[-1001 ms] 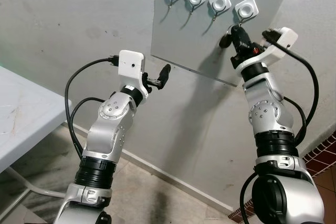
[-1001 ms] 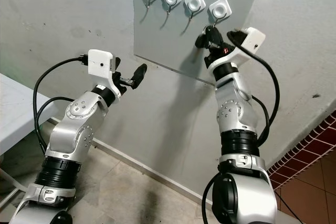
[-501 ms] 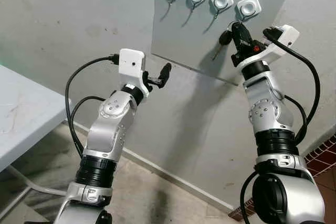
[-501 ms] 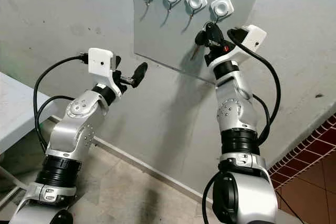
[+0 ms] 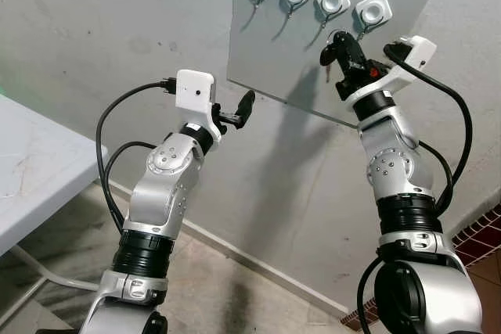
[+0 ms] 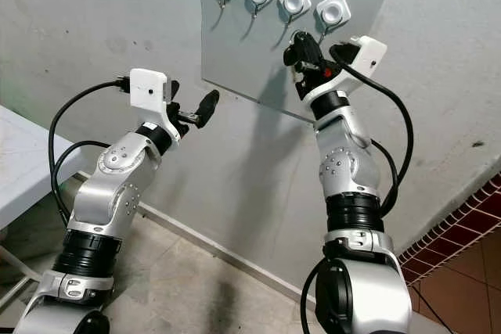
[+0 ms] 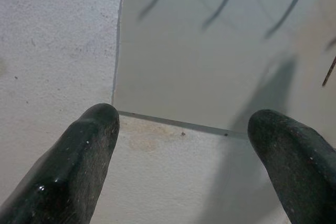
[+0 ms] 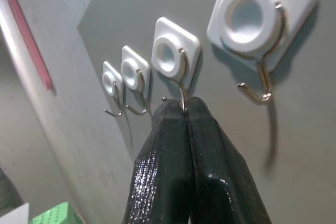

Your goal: Hang keys on a hook

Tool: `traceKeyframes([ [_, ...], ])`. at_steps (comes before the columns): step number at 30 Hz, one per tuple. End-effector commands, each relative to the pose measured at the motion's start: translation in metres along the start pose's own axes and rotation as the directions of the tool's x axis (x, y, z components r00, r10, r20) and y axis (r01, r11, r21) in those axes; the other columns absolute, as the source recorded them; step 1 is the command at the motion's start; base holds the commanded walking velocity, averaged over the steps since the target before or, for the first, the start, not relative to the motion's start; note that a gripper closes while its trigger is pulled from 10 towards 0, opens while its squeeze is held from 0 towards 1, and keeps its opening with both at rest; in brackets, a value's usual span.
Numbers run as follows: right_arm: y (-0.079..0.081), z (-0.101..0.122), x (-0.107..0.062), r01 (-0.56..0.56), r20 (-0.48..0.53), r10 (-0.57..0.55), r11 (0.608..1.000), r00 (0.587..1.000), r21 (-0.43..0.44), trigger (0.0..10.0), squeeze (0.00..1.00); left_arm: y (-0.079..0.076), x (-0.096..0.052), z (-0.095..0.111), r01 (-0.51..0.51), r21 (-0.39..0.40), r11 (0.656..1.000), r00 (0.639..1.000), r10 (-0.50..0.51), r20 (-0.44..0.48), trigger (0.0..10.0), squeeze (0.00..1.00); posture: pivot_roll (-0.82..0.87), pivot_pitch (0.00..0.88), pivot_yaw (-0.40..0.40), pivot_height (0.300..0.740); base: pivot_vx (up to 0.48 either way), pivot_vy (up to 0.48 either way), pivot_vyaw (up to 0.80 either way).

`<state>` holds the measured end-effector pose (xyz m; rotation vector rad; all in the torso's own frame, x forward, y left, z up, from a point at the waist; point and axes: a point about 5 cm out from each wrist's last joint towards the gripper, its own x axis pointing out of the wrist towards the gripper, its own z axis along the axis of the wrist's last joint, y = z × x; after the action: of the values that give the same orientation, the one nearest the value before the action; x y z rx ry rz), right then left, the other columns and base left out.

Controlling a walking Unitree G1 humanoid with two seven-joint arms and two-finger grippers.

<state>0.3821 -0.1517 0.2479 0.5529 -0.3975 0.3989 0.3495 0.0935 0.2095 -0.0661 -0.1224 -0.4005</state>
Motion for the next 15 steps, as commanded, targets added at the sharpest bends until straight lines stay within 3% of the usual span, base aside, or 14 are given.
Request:
traceKeyframes([
  [1,0.0048,0.0152,0.0043,-0.024,0.071,0.024,1.0,0.997,0.002,10.0,0.0,-0.0015,0.0027,0.0056,0.007,0.005,1.0,1.0,-0.007,0.015,10.0,0.0,-0.04,0.0,-0.092,0.724,0.0,0.0,0.0],
  [15,-0.0001,0.017,-0.0052,0.012,0.099,-0.014,1.0,0.995,0.021,10.0,0.0,-0.0017,0.0031,0.0064,0.006,0.004,1.0,1.0,-0.006,0.017,10.0,0.0,-0.04,0.0,-0.085,0.724,0.0,0.0,0.0],
])
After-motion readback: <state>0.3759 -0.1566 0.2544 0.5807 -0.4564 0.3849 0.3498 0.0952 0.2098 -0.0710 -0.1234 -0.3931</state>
